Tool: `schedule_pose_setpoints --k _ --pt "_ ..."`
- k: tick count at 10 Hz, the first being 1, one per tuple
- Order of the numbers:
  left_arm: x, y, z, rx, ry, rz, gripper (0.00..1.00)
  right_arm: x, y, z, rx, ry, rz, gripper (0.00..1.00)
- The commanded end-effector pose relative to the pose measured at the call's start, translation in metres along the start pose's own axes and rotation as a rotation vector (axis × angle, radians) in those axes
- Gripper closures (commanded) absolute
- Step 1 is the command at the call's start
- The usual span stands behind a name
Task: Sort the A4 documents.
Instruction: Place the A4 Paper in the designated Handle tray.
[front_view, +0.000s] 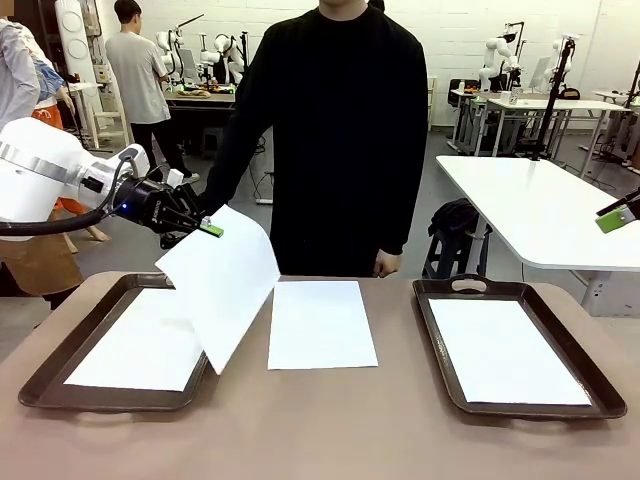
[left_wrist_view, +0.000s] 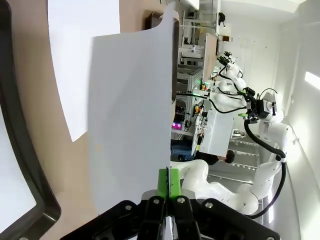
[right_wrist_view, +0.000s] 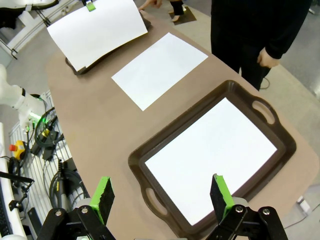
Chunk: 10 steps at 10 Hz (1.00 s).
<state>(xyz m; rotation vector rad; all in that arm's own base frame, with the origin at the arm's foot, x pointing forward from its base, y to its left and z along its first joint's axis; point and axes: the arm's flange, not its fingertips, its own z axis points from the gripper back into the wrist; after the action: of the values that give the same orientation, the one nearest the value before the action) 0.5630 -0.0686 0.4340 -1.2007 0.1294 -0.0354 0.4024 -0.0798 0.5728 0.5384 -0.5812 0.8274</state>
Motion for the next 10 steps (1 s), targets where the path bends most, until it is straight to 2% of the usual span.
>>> schedule_pose_setpoints --k 1,3,6,8,10 --pt "-0.008 0.018 0.013 0.028 -0.041 0.02 0.99 0.0 0.0 -0.001 -0.002 -0.001 0.0 0.0" --pt "-0.003 0.054 0.01 0.048 -0.054 0.11 0.99 0.0 0.0 -0.001 -0.002 -0.001 0.0 0.0" --pt "-0.01 0.081 0.016 0.152 -0.06 0.173 0.99 0.0 0.0 -0.001 -0.002 -0.001 0.0 0.0" --pt "-0.02 0.084 0.036 0.287 -0.081 0.181 0.99 0.0 0.0 -0.001 -0.002 -0.001 0.0 0.0" --pt "-0.018 0.063 0.051 0.422 -0.088 0.107 0.99 0.0 0.0 -0.001 -0.002 -0.001 0.0 0.0"
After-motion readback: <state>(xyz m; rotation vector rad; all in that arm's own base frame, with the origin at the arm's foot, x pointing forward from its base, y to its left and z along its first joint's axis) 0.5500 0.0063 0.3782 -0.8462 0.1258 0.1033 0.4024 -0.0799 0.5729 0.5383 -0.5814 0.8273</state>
